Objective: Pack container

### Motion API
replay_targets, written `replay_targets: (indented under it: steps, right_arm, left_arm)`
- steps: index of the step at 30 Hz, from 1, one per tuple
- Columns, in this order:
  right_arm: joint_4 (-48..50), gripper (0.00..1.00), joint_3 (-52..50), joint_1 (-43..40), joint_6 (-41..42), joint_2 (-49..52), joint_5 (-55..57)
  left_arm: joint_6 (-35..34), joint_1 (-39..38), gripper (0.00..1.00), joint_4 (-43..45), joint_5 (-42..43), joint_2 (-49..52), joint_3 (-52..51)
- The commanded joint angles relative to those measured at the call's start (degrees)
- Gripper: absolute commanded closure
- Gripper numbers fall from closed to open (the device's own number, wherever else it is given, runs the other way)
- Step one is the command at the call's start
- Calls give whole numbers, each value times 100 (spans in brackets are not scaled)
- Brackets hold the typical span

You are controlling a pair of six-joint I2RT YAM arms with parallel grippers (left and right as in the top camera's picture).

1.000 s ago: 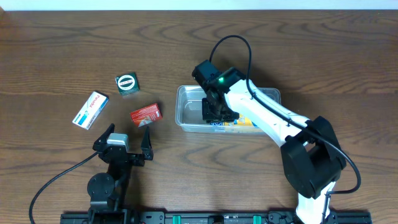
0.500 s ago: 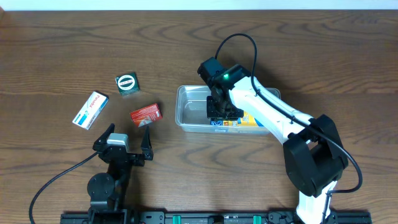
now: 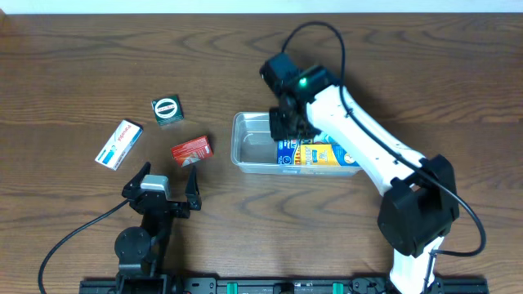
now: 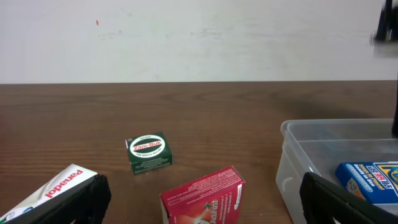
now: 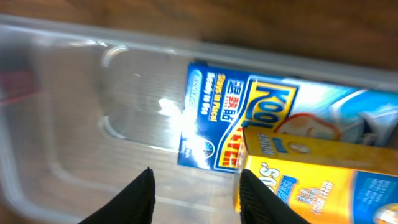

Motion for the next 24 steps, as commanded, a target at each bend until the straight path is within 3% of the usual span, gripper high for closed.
replay_targets:
  steps: [1, 11, 17, 24]
  right_arm:
    - [-278, 55, 730, -66, -341, 28, 103]
    - [-1436, 45, 2308, -1272, -549, 24, 122]
    - [-1735, 13, 2356, -2415, -544, 22, 122]
    - [-2124, 1, 2352, -3368, -588, 22, 319]
  left_arm:
    - [37, 15, 2, -164, 13, -35, -120]
    - [37, 15, 2, -164, 13, -35, -120]
    - [37, 15, 2, -164, 13, -35, -120]
    - [37, 15, 2, -166, 13, -35, -120]
